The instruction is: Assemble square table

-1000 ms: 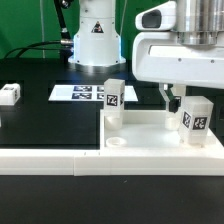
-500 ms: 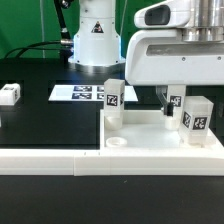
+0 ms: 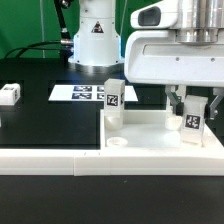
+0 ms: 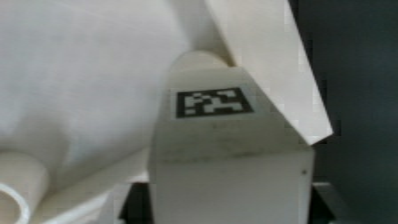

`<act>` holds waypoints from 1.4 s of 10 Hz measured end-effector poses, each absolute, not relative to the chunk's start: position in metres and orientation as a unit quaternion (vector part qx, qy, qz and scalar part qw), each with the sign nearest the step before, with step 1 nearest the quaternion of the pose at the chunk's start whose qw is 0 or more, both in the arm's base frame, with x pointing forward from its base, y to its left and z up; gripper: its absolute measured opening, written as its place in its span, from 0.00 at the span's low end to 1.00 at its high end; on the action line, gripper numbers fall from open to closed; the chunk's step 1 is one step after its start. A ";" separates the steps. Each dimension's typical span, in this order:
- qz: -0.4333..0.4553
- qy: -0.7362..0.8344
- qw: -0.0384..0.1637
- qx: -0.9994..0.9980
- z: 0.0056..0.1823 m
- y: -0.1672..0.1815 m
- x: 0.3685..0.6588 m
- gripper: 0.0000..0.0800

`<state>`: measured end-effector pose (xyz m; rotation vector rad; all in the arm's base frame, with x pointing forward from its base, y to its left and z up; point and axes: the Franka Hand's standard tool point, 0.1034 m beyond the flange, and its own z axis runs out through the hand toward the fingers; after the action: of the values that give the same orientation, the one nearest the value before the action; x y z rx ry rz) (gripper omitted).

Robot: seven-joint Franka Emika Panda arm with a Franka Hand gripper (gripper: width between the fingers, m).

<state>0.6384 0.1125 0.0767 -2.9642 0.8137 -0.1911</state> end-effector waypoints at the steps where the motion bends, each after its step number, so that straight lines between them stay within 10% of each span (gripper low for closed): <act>1: -0.061 0.294 0.032 -0.953 0.076 0.111 0.638 0.36; 6: 0.022 0.661 0.081 -0.746 0.072 0.097 0.632 0.36; 9: 0.028 0.699 0.078 -0.710 0.071 0.099 0.630 0.36; 11: 0.027 0.687 0.078 -0.722 0.071 0.100 0.629 0.69; 14: -0.008 0.438 0.088 -0.895 0.074 0.119 0.620 0.80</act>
Offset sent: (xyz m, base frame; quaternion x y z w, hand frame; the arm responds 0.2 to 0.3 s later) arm 0.0036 0.0021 -0.0002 -0.0091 -0.0580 0.4519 0.8901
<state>0.6203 0.1186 0.0744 -2.6626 1.3041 -0.0251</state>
